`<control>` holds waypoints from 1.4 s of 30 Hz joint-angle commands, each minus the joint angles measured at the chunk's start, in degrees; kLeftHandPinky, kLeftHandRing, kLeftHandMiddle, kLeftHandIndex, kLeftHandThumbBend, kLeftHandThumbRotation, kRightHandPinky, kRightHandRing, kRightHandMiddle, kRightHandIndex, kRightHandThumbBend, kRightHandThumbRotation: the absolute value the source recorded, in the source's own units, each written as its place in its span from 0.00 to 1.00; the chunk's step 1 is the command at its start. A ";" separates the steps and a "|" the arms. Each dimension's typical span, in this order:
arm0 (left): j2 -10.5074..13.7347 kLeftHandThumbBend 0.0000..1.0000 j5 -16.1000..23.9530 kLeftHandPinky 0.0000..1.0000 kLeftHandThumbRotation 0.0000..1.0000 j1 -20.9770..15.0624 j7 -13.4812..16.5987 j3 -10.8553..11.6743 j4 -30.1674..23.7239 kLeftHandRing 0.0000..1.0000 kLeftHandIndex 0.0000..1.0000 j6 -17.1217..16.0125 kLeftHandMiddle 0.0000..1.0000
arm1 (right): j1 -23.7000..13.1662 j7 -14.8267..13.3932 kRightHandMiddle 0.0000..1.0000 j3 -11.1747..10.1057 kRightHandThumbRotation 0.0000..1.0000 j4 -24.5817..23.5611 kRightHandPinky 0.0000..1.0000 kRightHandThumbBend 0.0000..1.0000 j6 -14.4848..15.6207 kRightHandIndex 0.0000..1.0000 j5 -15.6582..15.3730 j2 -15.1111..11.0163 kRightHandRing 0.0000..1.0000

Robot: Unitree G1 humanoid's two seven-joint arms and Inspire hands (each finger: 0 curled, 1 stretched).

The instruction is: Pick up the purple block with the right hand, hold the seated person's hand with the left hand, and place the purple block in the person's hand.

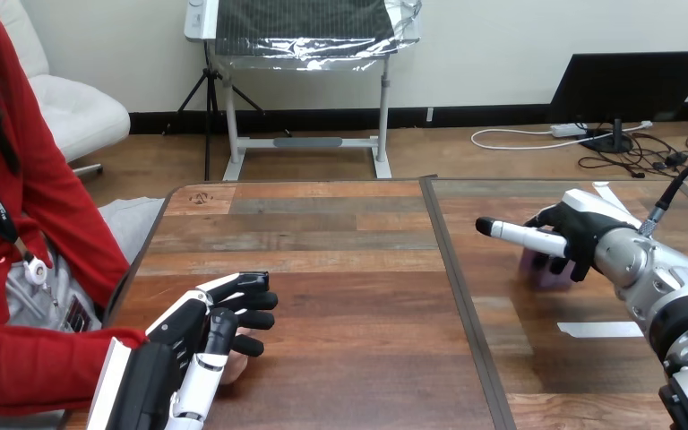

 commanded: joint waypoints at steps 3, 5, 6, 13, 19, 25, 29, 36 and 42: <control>-0.60 0.34 0.58 0.58 0.92 -2.67 0.17 0.21 -1.11 0.67 0.71 -0.92 0.70 | -3.12 1.38 0.93 -0.20 1.00 -0.88 0.83 0.82 0.80 0.94 0.44 0.09 0.90; -0.56 0.33 0.63 0.58 0.91 -2.64 0.16 0.25 -1.16 0.67 0.71 -0.94 0.70 | -3.09 1.59 0.93 -0.20 1.00 -0.91 0.84 0.82 1.09 0.95 0.46 0.15 0.91; -0.59 0.33 0.47 0.57 0.91 -2.62 0.14 0.23 -1.16 0.67 0.71 -0.92 0.70 | -3.00 1.80 0.94 -0.17 1.00 -0.90 0.85 0.82 1.09 0.95 0.44 0.11 0.91; -0.48 0.33 0.53 0.57 0.91 -2.55 0.09 0.29 -1.40 0.66 0.71 -0.79 0.70 | -2.47 1.75 0.96 0.29 1.00 -0.83 0.90 0.82 1.09 0.97 -0.11 -0.03 0.94; -0.62 0.33 0.36 0.57 0.91 -2.49 0.16 0.27 -1.52 0.66 0.71 -0.60 0.69 | -2.38 1.81 0.97 0.12 1.00 -0.84 0.91 0.81 1.39 0.97 0.07 0.06 0.95; -0.32 0.34 0.88 0.58 0.91 -2.36 0.12 0.49 -1.50 0.66 0.71 -0.40 0.69 | -2.14 1.03 0.96 -0.14 1.00 -0.88 0.89 0.82 1.22 0.97 0.28 0.08 0.94; -0.28 0.34 0.68 0.59 0.91 -2.41 -0.03 0.43 -1.58 0.67 0.71 -0.48 0.69 | -2.22 -0.12 0.95 0.23 1.00 -1.03 0.87 0.84 1.09 0.97 -0.14 0.10 0.93; -0.28 0.33 0.64 0.59 0.90 -2.45 -0.09 0.44 -1.52 0.66 0.71 -0.69 0.69 | -1.91 -3.82 0.89 0.20 1.00 -1.18 0.79 0.82 0.01 0.89 -0.30 0.01 0.87; -0.42 0.32 0.71 0.58 0.90 -2.37 0.05 0.43 -1.79 0.66 0.70 -0.39 0.69 | -1.61 -7.05 0.80 -0.88 1.00 -1.09 0.67 0.80 -0.56 0.79 0.63 0.04 0.77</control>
